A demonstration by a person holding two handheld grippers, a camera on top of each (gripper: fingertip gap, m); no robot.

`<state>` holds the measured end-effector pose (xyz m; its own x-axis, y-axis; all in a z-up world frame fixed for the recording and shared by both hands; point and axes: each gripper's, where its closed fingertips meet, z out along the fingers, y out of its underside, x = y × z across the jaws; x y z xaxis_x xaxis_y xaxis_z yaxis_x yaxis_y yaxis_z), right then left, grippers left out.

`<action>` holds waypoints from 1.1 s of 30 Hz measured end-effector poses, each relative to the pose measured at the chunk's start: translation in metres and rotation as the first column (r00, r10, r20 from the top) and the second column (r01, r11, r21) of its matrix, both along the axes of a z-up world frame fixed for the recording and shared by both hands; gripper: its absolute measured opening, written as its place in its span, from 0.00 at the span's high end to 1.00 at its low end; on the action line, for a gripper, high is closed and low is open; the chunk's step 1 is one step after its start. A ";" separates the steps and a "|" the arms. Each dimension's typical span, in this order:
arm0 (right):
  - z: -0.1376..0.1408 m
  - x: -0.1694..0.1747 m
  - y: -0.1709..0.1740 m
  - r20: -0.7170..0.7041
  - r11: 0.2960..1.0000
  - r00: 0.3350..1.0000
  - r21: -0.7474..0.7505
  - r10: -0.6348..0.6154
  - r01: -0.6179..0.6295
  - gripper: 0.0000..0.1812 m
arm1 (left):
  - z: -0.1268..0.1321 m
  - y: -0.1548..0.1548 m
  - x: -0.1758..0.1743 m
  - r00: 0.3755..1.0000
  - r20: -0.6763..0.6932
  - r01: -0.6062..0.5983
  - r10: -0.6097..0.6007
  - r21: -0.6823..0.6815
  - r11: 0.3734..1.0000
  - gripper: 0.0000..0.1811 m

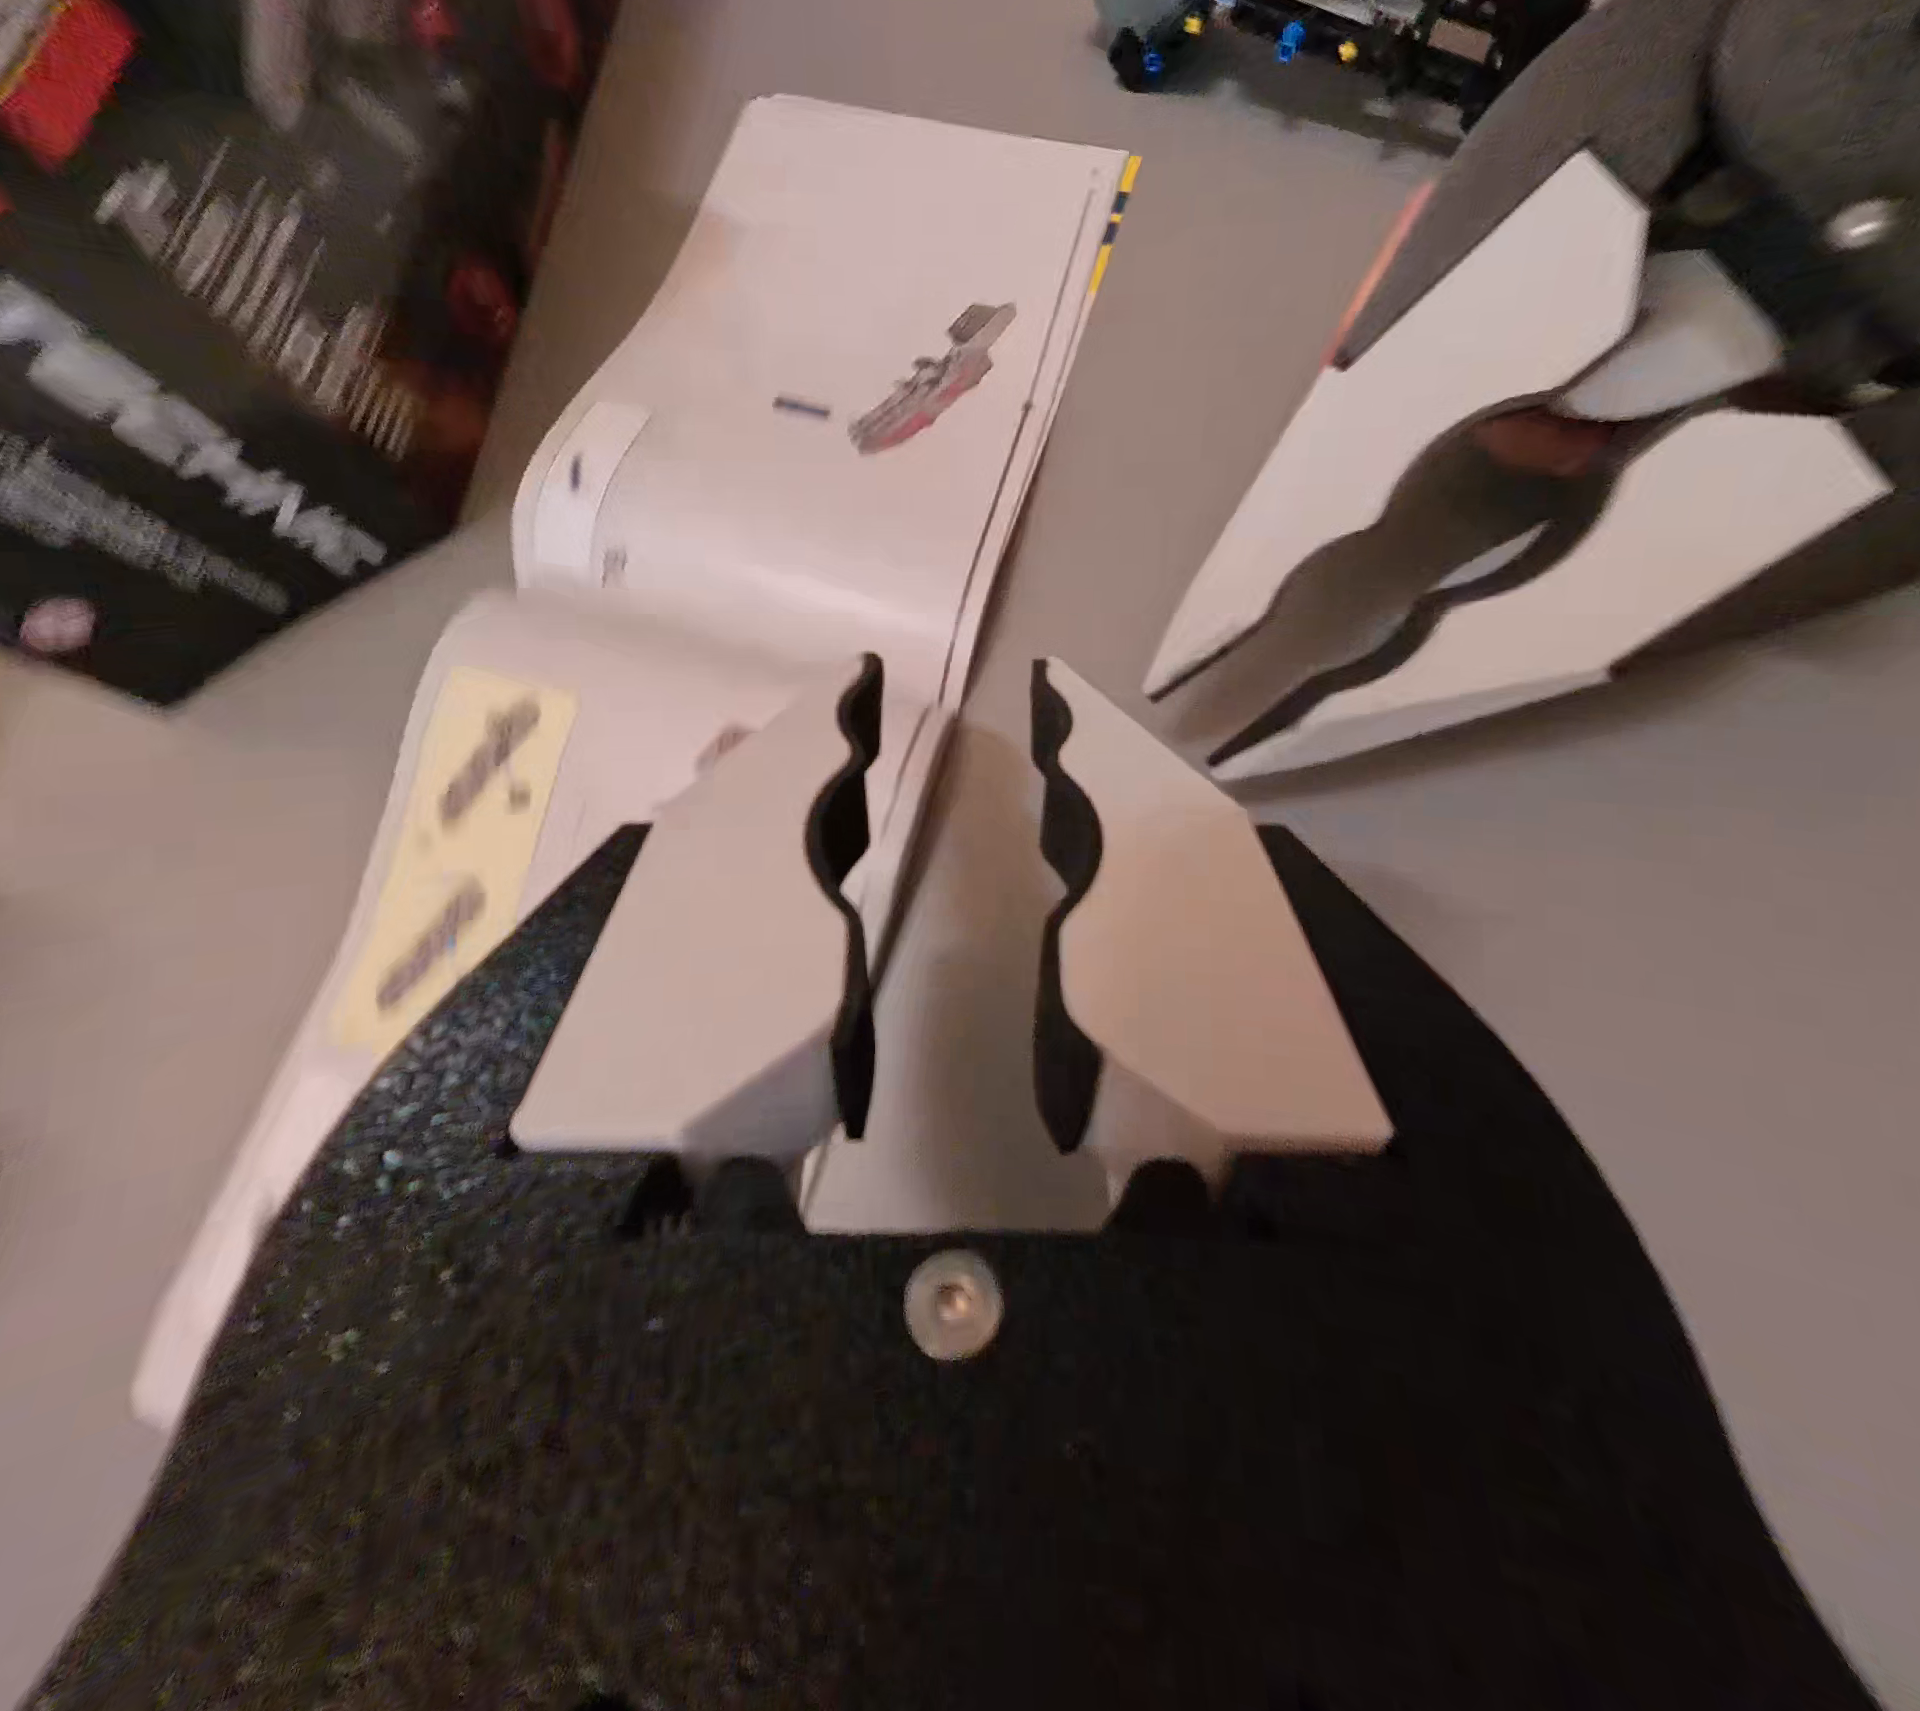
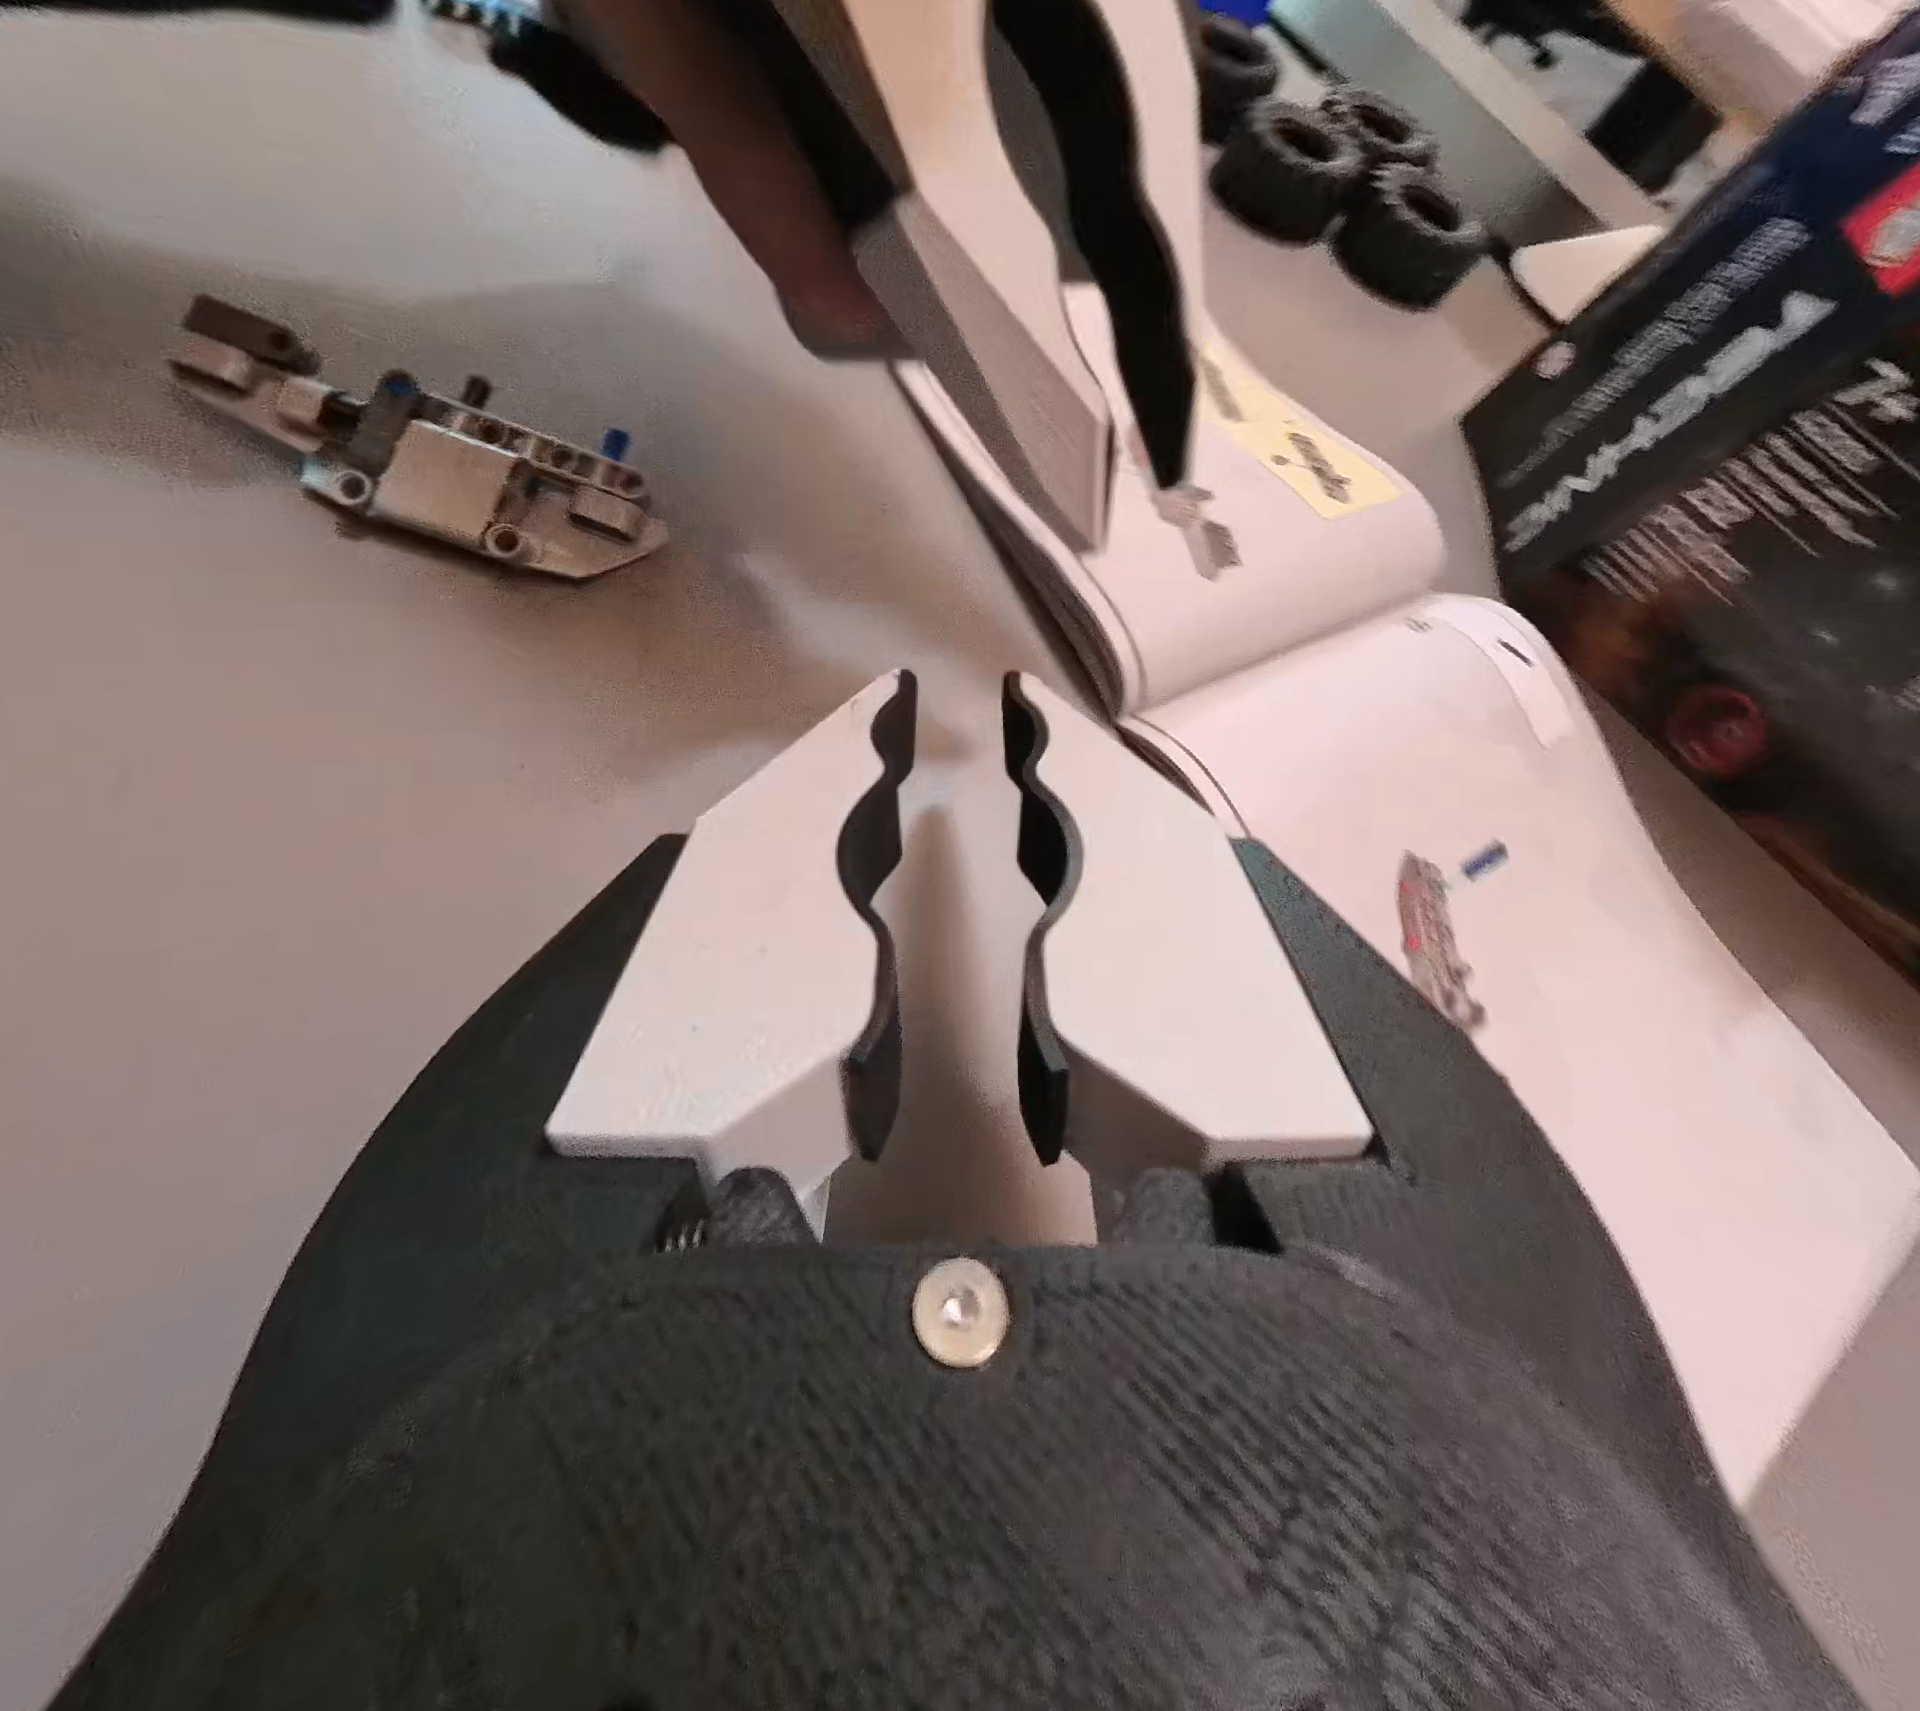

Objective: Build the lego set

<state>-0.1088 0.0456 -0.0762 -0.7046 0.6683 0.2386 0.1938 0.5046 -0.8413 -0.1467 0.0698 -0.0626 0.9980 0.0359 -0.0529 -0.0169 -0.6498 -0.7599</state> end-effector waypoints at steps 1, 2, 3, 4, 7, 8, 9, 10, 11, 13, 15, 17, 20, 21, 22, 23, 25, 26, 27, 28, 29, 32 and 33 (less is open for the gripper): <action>0.003 0.001 0.007 -0.021 0.999 0.999 -0.010 -0.034 0.034 0.92 | -0.004 0.013 0.002 0.999 -0.023 0.048 -0.048 -0.026 0.999 0.85; 0.006 0.002 0.016 -0.044 0.997 0.996 -0.011 -0.073 0.073 0.93 | -0.008 0.025 0.004 0.995 -0.047 0.088 -0.090 -0.045 0.995 0.85; 0.008 0.001 0.025 -0.066 0.994 0.991 -0.005 -0.112 0.112 0.94 | -0.012 0.037 0.003 0.991 -0.071 0.106 -0.109 -0.056 0.993 0.83; 0.009 0.001 0.035 -0.083 0.989 0.985 0.005 -0.148 0.149 0.95 | -0.018 0.046 0.001 0.991 -0.078 0.103 -0.109 -0.076 0.992 0.82; 0.006 -0.002 0.065 -0.094 0.965 0.963 0.043 -0.253 0.258 0.95 | -0.046 0.055 -0.002 0.997 -0.012 0.068 -0.072 -0.221 0.973 0.83; 0.007 -0.002 0.071 -0.101 0.959 0.956 0.037 -0.276 0.281 0.95 | -0.051 0.055 -0.001 0.998 0.017 0.058 -0.056 -0.246 0.967 0.83; 0.008 -0.002 0.075 -0.102 0.954 0.951 0.028 -0.293 0.297 0.95 | -0.048 0.056 0.001 0.998 0.049 0.049 -0.039 -0.230 0.972 0.84; 0.008 -0.002 0.076 -0.107 0.954 0.949 0.019 -0.296 0.299 0.95 | -0.048 0.053 0.002 0.997 0.060 0.052 -0.039 -0.238 0.970 0.85; 0.010 -0.002 0.076 -0.122 0.957 0.950 0.013 -0.287 0.290 0.95 | -0.049 0.048 0.003 0.997 0.049 0.067 -0.056 -0.251 0.966 0.85; 0.014 -0.003 0.074 -0.179 0.961 0.946 0.013 -0.269 0.276 0.97 | -0.050 0.039 0.004 0.995 -0.005 0.099 -0.103 -0.259 0.961 0.86; 0.012 -0.003 0.071 -0.220 0.961 0.942 0.061 -0.252 0.271 0.99 | -0.044 0.034 0.004 0.996 -0.031 0.080 -0.089 -0.234 0.969 0.85; 0.005 -0.003 0.067 -0.231 0.960 0.950 0.133 -0.212 0.246 0.99 | -0.031 0.026 0.004 0.997 -0.026 0.061 -0.067 -0.196 0.979 0.85; -0.007 -0.002 0.061 -0.215 0.954 0.963 0.215 -0.163 0.210 0.99 | -0.019 -0.004 -0.002 0.998 -0.063 0.016 -0.032 -0.229 0.973 0.87; -0.010 -0.002 0.060 -0.211 0.950 0.965 0.235 -0.157 0.205 0.99 | -0.019 -0.018 -0.004 0.997 -0.076 0.000 -0.021 -0.265 0.964 0.88; -0.013 -0.001 0.058 -0.204 0.948 0.969 0.254 -0.142 0.193 0.99 | -0.018 -0.031 -0.008 0.996 -0.089 -0.021 -0.005 -0.299 0.954 0.88; -0.016 -0.001 0.057 -0.196 0.945 0.973 0.275 -0.126 0.178 0.99 | -0.017 -0.043 -0.012 0.995 -0.100 -0.047 0.015 -0.323 0.945 0.88; -0.024 0.000 0.054 -0.175 0.935 0.979 0.320 -0.102 0.154 0.99 | -0.012 -0.061 -0.015 0.994 -0.094 -0.080 0.051 -0.339 0.937 0.89; -0.026 0.000 0.052 -0.174 0.931 0.981 0.335 -0.089 0.144 1.00 | -0.011 -0.068 -0.015 0.995 -0.077 -0.089 0.066 -0.343 0.935 0.89; -0.025 0.000 0.050 -0.186 0.930 0.979 0.338 -0.082 0.142 1.00 | -0.008 -0.073 -0.014 0.995 -0.062 -0.095 0.078 -0.350 0.932 0.89; -0.025 0.000 0.046 -0.186 0.932 0.980 0.339 -0.071 0.132 1.00 | -0.006 -0.077 -0.013 0.995 -0.059 -0.097 0.081 -0.360 0.928 0.90; -0.026 0.000 0.045 -0.187 0.930 0.980 0.344 -0.066 0.129 1.00 | -0.002 -0.082 -0.013 0.995 -0.068 -0.096 0.076 -0.378 0.921 0.91; -0.025 0.001 0.041 -0.206 0.926 0.977 0.354 -0.059 0.130 1.00 | 0.014 -0.096 -0.017 0.990 -0.116 -0.126 0.080 -0.475 0.871 0.92; -0.025 0.002 0.040 -0.215 0.922 0.975 0.362 -0.059 0.135 1.00 | 0.022 -0.101 -0.017 0.990 -0.122 -0.130 0.078 -0.520 0.844 0.94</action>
